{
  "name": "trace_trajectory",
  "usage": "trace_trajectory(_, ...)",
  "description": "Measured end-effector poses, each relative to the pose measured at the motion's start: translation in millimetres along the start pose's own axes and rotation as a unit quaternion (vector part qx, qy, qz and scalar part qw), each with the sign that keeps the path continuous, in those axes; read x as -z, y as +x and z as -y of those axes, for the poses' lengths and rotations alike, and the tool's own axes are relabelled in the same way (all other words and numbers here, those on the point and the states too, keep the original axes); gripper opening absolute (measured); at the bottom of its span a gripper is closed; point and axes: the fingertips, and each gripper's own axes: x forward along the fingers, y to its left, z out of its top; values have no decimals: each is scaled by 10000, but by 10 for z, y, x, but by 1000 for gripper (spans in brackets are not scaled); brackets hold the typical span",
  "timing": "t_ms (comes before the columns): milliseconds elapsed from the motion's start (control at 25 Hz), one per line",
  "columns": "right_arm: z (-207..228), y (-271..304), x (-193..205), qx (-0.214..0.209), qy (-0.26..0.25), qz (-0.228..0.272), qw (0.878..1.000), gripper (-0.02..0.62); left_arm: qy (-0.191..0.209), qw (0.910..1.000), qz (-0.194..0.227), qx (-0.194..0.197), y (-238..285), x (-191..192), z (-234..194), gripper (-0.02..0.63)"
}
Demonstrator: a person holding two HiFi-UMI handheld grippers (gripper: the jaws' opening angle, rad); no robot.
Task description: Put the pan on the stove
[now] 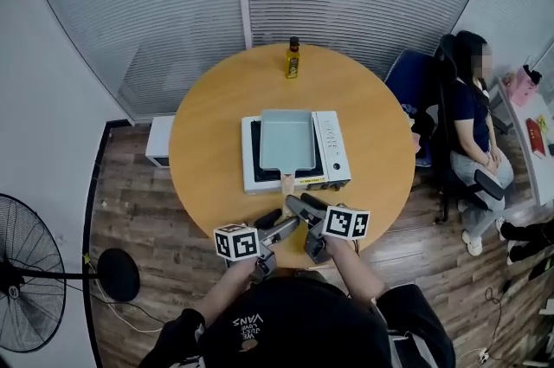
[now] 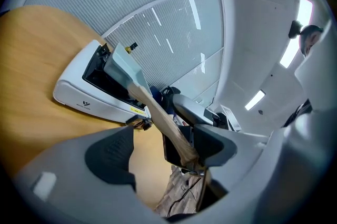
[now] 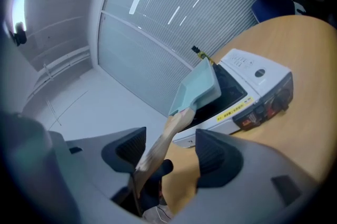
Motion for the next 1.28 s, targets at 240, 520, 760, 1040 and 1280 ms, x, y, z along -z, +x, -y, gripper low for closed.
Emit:
trace_trajectory(240, -176, -196, -26, 284, -413, 477, 9976, 262, 218, 9995, 172, -161, -279, -69, -11, 342)
trace_trajectory(520, -350, -349, 126, 722, -827, 812, 9906, 261, 691, 9963, 340, -379, -659, -134, 19, 341)
trace_trajectory(760, -532, -456, 333, 938, -1061, 1082, 9840, 207, 1172, 9917, 387, -352, -987, -160, 109, 336)
trace_trajectory(1040, -837, -464, 562, 1026, -1467, 1267, 9757, 110, 1756, 9828, 518, -229, -1304, -193, 231, 114)
trace_trajectory(1280, -1046, -406, 756, 953, -1631, 1255, 9739, 55, 1958, 9786, 623, -141, -1484, -170, 281, 11)
